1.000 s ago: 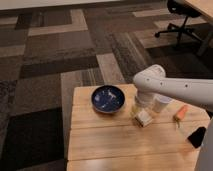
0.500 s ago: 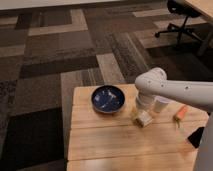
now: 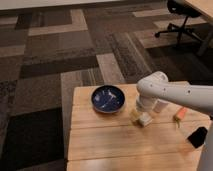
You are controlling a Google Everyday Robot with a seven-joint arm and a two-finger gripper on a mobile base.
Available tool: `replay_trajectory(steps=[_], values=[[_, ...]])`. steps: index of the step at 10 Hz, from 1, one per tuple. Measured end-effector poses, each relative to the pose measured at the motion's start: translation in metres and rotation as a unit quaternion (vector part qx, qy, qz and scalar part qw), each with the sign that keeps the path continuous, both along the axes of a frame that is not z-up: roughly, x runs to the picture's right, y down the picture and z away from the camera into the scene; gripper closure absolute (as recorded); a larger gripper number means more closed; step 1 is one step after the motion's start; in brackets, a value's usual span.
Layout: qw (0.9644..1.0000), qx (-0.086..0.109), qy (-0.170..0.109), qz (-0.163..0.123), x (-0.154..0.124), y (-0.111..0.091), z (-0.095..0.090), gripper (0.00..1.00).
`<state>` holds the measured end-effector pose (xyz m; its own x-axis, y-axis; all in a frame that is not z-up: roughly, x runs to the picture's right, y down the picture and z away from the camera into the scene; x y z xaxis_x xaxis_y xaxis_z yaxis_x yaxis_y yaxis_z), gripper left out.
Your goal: Place the white sponge in the ceramic cup
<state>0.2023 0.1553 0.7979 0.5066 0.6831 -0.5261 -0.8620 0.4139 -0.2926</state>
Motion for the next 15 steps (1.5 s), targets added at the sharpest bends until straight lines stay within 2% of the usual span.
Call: replay_trajectory(steps=[2, 4, 6, 7, 10, 12, 13, 15], values=[[1.0, 0.001, -0.006, -0.004, 0.002, 0.005, 0.003, 0.35], [0.9999, 0.004, -0.01, -0.007, 0.001, 0.005, 0.004, 0.53], [0.9999, 0.002, -0.014, -0.007, -0.003, 0.004, 0.001, 0.81], [0.9998, 0.0, -0.015, -0.009, -0.004, 0.003, -0.002, 0.86], [0.9996, -0.007, -0.014, -0.023, -0.011, -0.009, -0.015, 0.86], [0.9986, -0.01, -0.018, -0.048, -0.023, -0.027, -0.028, 0.86], [0.9979, -0.01, -0.018, -0.061, -0.033, -0.043, -0.037, 0.86], [0.9977, -0.007, -0.013, -0.066, -0.038, -0.059, -0.046, 0.86]])
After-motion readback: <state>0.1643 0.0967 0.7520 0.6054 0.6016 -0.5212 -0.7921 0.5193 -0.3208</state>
